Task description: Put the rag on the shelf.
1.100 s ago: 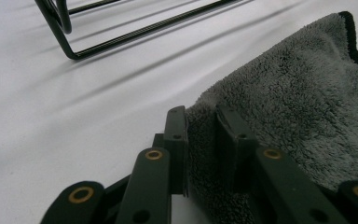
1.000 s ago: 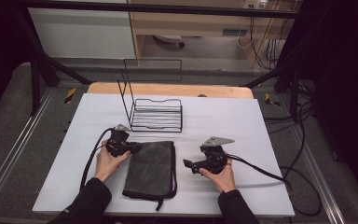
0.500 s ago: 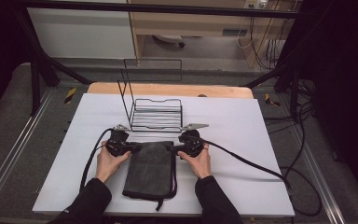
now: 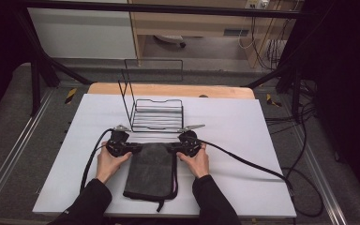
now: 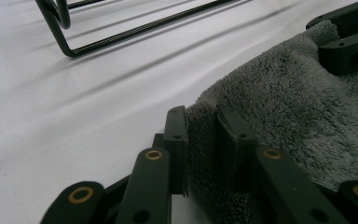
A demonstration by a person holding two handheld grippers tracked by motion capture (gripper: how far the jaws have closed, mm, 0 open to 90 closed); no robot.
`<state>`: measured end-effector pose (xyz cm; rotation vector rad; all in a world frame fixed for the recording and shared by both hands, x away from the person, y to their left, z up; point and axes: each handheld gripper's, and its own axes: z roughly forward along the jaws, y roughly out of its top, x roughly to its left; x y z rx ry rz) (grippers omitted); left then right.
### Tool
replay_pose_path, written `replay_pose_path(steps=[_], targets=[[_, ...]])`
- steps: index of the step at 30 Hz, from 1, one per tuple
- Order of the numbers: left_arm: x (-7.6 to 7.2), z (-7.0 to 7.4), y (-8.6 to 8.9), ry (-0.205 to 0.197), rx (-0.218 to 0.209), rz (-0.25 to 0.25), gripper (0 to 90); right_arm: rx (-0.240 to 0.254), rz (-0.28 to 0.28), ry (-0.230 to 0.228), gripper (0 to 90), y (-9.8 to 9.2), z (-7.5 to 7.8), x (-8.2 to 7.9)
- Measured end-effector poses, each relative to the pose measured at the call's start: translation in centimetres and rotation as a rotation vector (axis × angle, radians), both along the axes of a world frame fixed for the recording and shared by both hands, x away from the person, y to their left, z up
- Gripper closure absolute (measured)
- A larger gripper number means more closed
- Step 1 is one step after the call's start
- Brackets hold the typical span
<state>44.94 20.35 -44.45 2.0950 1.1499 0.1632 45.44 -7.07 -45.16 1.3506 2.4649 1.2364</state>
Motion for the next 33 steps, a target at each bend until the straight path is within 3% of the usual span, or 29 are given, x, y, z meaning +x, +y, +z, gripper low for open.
replay_pose_path(steps=[1,7,17,21,33], targets=[[0.0,0.0,0.0,0.0,-0.001,-0.001,74.3,0.008,0.003,0.023,65.0,0.0,0.0,0.0],[-0.1,0.0,-0.1,-0.008,0.004,0.001,74.7,0.028,0.005,0.058,72.5,0.0,0.0,0.0],[-0.1,0.2,0.2,-0.006,-0.023,-0.005,79.0,0.048,0.016,0.073,79.5,-0.3,0.3,0.1],[-0.4,0.9,0.9,-0.023,-0.073,-0.008,79.6,0.068,0.022,0.042,79.7,-0.6,0.9,-0.4],[-2.1,3.5,1.9,-0.1,-0.141,-0.014,79.9,0.148,0.044,-0.052,79.9,-1.1,3.3,-2.1]])
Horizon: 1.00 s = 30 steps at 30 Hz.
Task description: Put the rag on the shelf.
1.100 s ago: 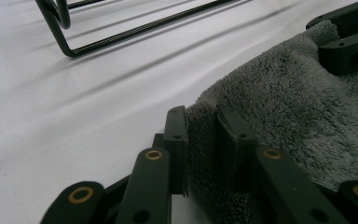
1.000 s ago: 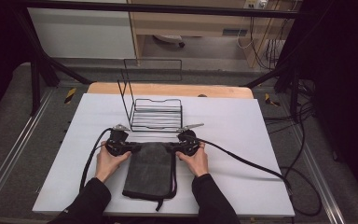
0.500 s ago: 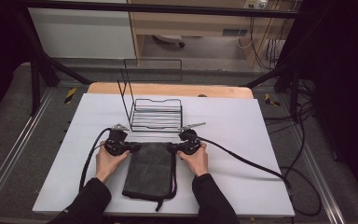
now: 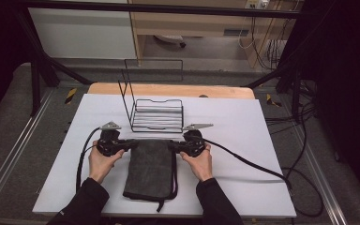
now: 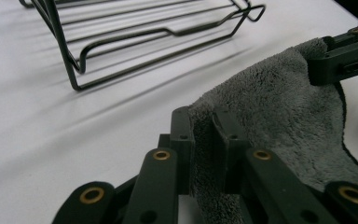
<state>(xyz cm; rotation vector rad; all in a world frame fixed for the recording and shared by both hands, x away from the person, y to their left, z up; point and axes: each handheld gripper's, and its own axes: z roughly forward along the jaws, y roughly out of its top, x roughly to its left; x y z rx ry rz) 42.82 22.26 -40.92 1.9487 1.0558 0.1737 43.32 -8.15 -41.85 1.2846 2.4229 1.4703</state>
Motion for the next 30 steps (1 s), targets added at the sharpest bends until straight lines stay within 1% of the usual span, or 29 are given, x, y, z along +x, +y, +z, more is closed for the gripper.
replay_pose_path(steps=[1,2,3,4,6,9,11,14,15,16,18,19,21,23,24,27,28,30], targets=[[-0.1,0.2,0.1,-0.011,-0.002,0.0,79.9,0.014,0.001,-0.017,79.9,-0.1,0.4,-0.2],[-0.3,0.5,0.1,-0.01,-0.013,-0.003,79.9,0.014,0.001,-0.017,79.9,-0.1,0.4,-0.2],[-0.5,0.8,0.2,-0.019,-0.016,-0.005,79.9,0.024,0.002,-0.033,80.0,-0.1,0.7,-0.4],[-0.6,1.0,0.2,-0.025,-0.021,-0.004,79.9,0.024,0.002,-0.033,80.0,-0.1,0.7,-0.4],[-0.9,1.5,0.4,-0.041,-0.026,-0.003,79.9,0.03,0.004,-0.049,80.0,-0.1,1.1,-0.6],[-1.2,2.1,0.5,-0.068,-0.033,-0.001,80.0,0.032,0.008,-0.095,80.0,0.0,2.0,-0.9],[-1.4,2.5,0.6,-0.082,-0.034,0.003,80.0,0.029,0.008,-0.103,80.0,0.1,2.2,-1.0],[-1.8,3.1,0.6,-0.106,-0.044,0.005,80.0,0.042,0.011,-0.142,80.1,0.0,3.0,-1.3],[-2.0,3.5,0.6,-0.121,-0.051,0.006,80.0,0.044,0.011,-0.152,80.1,0.0,3.2,-1.4],[-2.0,3.5,0.6,-0.121,-0.051,0.006,80.0,0.047,0.01,-0.157,80.1,-0.1,3.4,-1.5],[-2.3,3.9,0.5,-0.137,-0.047,0.005,80.0,0.049,0.009,-0.171,80.1,-0.1,3.8,-1.7],[-2.4,4.1,0.5,-0.148,-0.046,0.005,80.0,0.049,0.009,-0.171,80.1,-0.1,3.8,-1.7],[-2.6,4.3,0.4,-0.169,-0.039,0.005,80.0,0.053,0.011,-0.194,80.1,-0.3,4.2,-2.0],[-2.8,4.6,0.3,-0.178,-0.046,0.008,80.0,0.057,0.01,-0.197,80.1,-0.3,4.4,-2.1],[-2.9,4.7,0.3,-0.183,-0.049,0.008,80.0,0.061,0.011,-0.212,80.2,-0.4,4.7,-2.3],[-3.1,5.1,0.3,-0.192,-0.059,0.007,80.0,0.063,0.013,-0.234,80.2,-0.5,5.1,-2.5],[-3.2,5.2,0.3,-0.197,-0.061,0.005,80.0,0.063,0.013,-0.234,80.2,-0.5,5.1,-2.5],[-3.4,5.6,0.3,-0.205,-0.067,0.006,80.0,0.064,0.015,-0.256,80.2,-0.5,5.6,-2.8]])
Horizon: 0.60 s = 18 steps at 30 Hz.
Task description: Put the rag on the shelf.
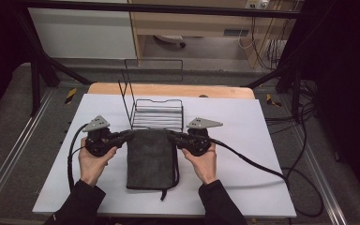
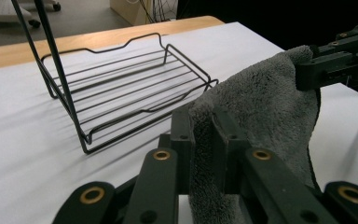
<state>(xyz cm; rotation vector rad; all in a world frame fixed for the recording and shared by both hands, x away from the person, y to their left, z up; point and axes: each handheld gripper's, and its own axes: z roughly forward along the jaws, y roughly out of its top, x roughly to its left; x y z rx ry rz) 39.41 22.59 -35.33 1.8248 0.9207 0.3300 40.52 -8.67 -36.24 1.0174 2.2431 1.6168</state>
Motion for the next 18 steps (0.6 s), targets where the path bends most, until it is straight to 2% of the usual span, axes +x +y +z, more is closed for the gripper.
replay_pose_path(steps=[18], targets=[[-1.7,2.7,0.3,-0.099,-0.057,-0.01,80.1,0.039,0.005,-0.12,80.4,-0.3,3.2,-1.9]])
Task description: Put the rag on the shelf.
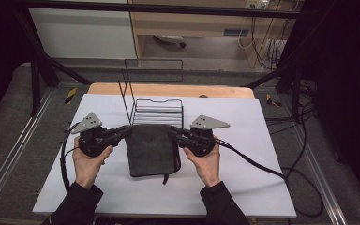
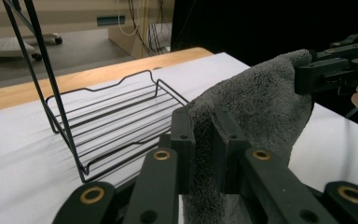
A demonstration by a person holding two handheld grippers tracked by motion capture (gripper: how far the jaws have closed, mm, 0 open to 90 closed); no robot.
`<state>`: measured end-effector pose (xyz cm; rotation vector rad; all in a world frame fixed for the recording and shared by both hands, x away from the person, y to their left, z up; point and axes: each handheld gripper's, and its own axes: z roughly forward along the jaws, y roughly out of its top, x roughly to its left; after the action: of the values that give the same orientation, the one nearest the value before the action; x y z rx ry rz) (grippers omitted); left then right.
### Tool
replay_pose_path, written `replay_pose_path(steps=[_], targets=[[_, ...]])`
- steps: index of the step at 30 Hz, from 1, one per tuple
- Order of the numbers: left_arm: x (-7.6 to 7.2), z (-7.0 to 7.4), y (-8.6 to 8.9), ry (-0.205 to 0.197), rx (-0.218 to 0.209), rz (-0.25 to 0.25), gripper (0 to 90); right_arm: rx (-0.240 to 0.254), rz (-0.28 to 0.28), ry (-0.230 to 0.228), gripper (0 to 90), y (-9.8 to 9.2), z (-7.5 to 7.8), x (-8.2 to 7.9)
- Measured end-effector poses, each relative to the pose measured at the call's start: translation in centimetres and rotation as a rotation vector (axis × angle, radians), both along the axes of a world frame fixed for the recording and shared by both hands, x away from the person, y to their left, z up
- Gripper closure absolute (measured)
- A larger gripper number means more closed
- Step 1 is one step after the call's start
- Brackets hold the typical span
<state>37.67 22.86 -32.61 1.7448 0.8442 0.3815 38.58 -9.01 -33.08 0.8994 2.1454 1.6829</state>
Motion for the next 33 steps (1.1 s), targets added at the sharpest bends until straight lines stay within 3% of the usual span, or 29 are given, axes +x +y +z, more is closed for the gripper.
replay_pose_path(steps=[18,33], targets=[[-0.4,2.4,0.2,-0.083,-0.039,0.014,80.2,0.02,-0.019,-0.104,80.4,0.4,2.4,-0.9],[0.4,4.8,-0.3,-0.148,-0.116,0.025,80.4,0.071,-0.067,-0.196,80.7,0.1,5.1,-1.2]])
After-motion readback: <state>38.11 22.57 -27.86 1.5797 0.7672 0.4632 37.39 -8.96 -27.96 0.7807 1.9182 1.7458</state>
